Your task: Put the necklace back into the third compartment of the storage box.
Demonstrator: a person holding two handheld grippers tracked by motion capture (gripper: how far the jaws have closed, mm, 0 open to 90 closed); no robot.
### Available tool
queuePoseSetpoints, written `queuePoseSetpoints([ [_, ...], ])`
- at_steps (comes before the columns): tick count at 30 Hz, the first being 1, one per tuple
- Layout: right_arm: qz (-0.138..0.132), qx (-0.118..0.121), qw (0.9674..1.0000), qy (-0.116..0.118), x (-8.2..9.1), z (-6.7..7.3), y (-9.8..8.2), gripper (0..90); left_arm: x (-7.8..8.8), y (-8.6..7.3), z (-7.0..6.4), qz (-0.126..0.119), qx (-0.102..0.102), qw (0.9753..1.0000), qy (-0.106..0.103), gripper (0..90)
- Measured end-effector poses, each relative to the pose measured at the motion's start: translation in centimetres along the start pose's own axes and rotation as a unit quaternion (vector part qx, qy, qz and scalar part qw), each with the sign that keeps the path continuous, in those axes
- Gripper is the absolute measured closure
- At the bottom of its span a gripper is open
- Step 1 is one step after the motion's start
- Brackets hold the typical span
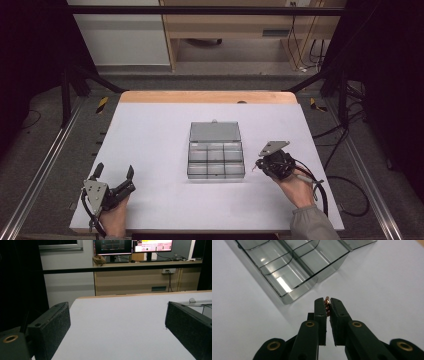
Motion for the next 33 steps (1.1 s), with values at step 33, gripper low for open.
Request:
queuePoseSetpoints([
  [33, -0.217, -0.087, 0.9700, -0.066, 1.9, 1.6, 3.8, 84.4, 0.0, 0.0, 0.0, 0.000, 0.000, 1.0000, 0.000, 5.9],
])
Point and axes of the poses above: each handheld gripper's, and its own axes: x roughly backward along the jaws, y roughly out of its top, z roughly to its left, the point moved 7 cm from there along -x, roughly forward along the jaws, and after that the axes turned 3 degrees about -x, right-handed, at the moved point
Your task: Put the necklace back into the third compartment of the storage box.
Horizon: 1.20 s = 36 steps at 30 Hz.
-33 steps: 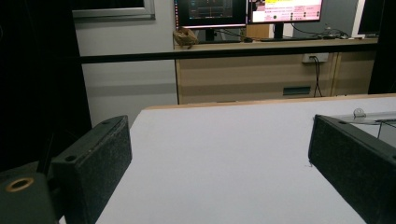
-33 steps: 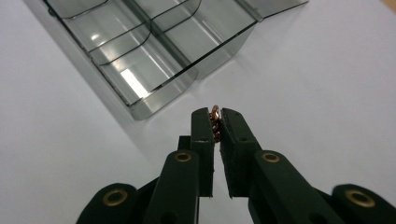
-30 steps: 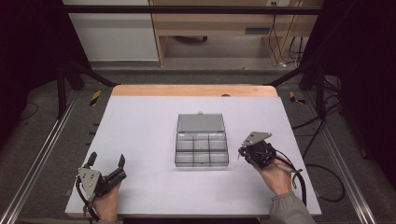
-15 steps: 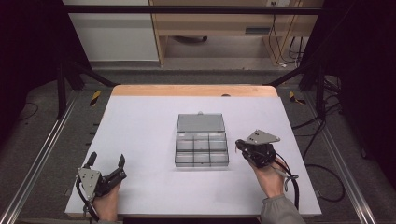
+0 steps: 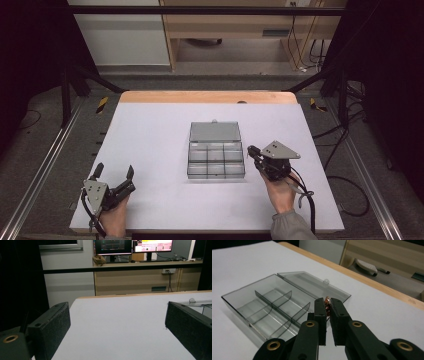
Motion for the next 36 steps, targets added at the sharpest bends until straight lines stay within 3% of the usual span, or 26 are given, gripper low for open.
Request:
queuePoseSetpoints([
  [5, -0.023, -0.018, 0.9996, 0.003, -0.1, 0.2, 1.1, 84.4, 0.0, 0.0, 0.0, 0.000, 0.000, 1.0000, 0.000, 5.9],
  [22, -0.045, -0.051, 0.9977, 0.006, -2.0, 0.4, 2.3, 84.3, 0.0, 0.0, 0.0, -0.001, 0.001, 1.0000, 0.000, 5.8],
  [28, -0.046, -0.057, 0.9973, 0.007, -2.8, 0.4, 2.2, 84.3, 0.0, 0.0, 0.0, -0.001, 0.001, 1.0000, 0.000, 6.0],
  [36, -0.019, -0.068, 0.9974, 0.017, -4.6, 0.5, 1.1, 84.2, 0.0, 0.0, 0.0, -0.001, 0.001, 1.0000, 0.000, 6.0],
])
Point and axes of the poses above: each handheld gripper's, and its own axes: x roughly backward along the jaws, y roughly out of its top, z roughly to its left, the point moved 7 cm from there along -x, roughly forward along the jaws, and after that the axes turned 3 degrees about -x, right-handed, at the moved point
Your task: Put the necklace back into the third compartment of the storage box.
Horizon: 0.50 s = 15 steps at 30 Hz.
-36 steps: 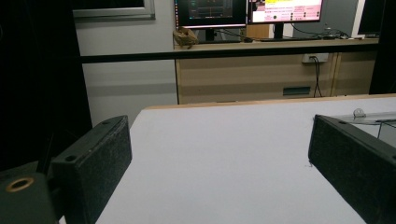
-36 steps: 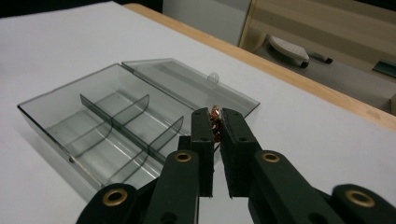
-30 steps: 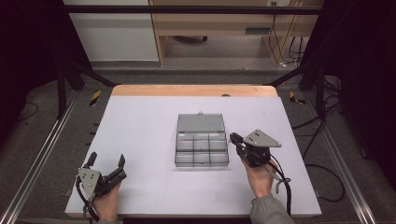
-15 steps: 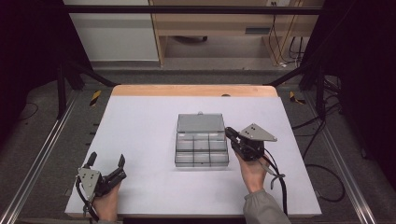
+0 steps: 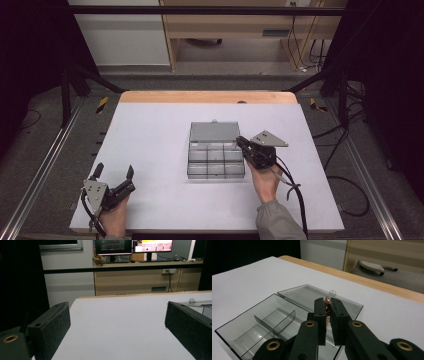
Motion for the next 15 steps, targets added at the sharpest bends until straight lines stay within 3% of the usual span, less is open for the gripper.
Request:
queuePoseSetpoints([
  [7, 0.022, -0.015, 0.9996, 0.005, -1.3, -0.1, -1.5, 84.2, 0.0, 0.0, 0.0, 0.000, 0.000, 1.0000, 0.000, 6.0],
  [15, 0.056, -0.003, 0.9984, -0.004, -2.5, 0.4, -2.8, 84.2, 0.0, 0.0, 0.0, 0.000, 0.000, 1.0000, 0.000, 6.1],
])
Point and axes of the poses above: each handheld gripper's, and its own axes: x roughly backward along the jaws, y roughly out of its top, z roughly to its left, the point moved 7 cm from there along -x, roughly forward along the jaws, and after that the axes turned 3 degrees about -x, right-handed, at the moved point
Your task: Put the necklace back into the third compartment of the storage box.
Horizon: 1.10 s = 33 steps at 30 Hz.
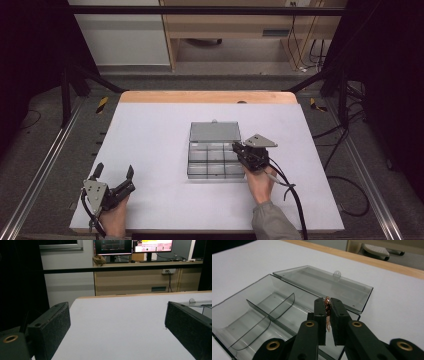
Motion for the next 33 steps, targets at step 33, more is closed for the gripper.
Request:
queuePoseSetpoints([
  [33, 0.090, -0.005, 0.9960, 0.001, -2.4, -0.4, -2.4, 83.4, 0.0, 0.0, 0.0, 0.001, 0.000, 1.0000, 0.000, 6.1],
])
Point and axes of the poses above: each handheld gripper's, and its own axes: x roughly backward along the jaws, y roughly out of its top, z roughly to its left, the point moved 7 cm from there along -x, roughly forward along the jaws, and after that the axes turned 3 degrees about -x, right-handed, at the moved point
